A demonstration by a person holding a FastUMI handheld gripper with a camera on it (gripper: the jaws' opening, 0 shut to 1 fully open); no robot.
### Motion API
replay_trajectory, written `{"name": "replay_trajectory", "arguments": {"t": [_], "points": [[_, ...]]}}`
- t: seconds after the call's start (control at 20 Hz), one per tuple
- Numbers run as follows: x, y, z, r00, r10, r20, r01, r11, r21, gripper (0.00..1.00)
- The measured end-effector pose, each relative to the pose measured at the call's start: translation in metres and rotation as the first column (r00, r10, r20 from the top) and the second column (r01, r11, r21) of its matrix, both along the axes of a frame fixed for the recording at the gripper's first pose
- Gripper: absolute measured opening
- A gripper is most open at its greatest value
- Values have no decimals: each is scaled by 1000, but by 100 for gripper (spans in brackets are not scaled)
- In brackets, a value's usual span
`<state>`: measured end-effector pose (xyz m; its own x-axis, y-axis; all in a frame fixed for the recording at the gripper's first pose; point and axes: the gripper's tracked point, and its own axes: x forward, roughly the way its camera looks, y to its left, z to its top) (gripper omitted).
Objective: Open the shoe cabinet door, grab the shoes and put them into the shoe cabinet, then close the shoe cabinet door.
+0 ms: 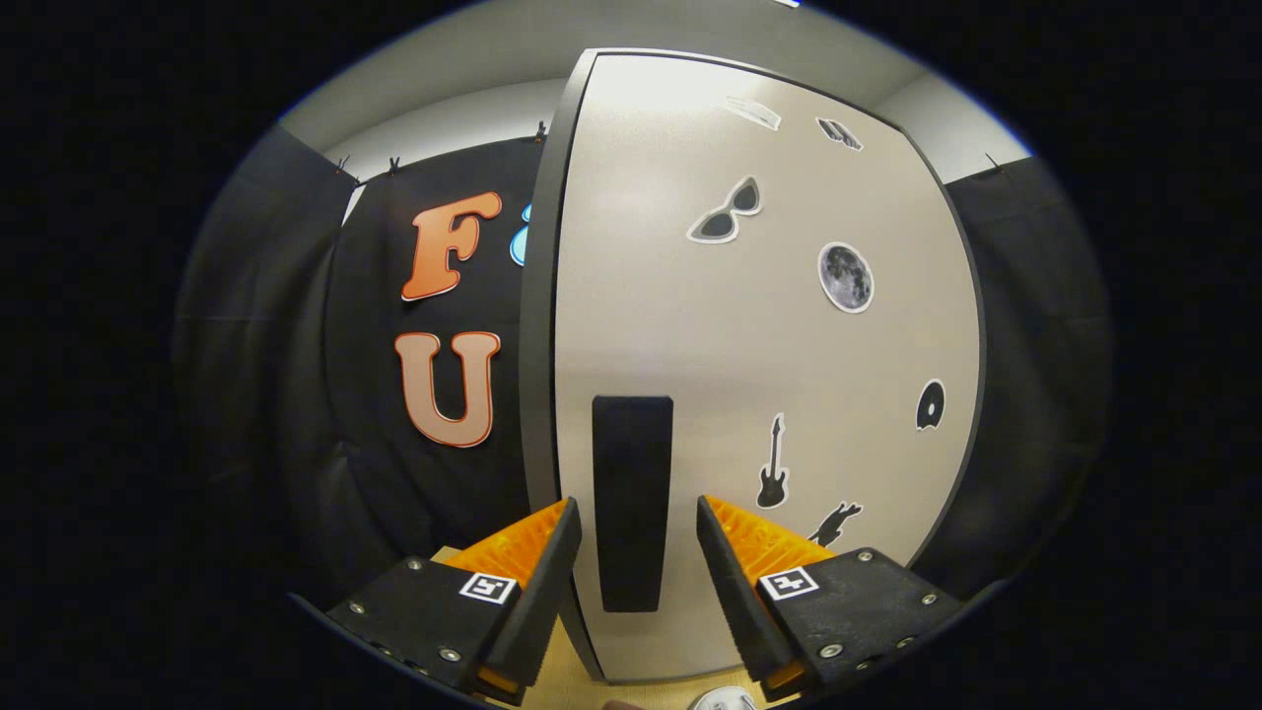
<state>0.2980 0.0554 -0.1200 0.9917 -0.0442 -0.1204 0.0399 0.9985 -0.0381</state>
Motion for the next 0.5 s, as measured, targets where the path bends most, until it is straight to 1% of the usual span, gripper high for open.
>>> {"name": "replay_trajectory", "arguments": {"t": [0.05, 0.1, 0.15, 0.2, 0.25, 0.3, 0.35, 0.5], "points": [[1, -2, 3, 1000, -15, 14, 15, 1000, -9, 65], [3, 1, 1, 1000, -4, 12, 4, 1000, -7, 60], [3, 3, -2, 1000, 7, -3, -7, 1000, -4, 53], [3, 7, -7, 999, 22, -28, -22, 1000, 1, 49], [3, 6, -3, 1000, 25, -16, -24, 1000, 10, 39], [4, 6, -6, 999, 34, -32, -33, 999, 23, 38], [4, 6, -3, 999, 44, -21, -43, 999, 33, 36], [2, 6, -6, 998, 50, -28, -49, 999, 9, 32]]}}
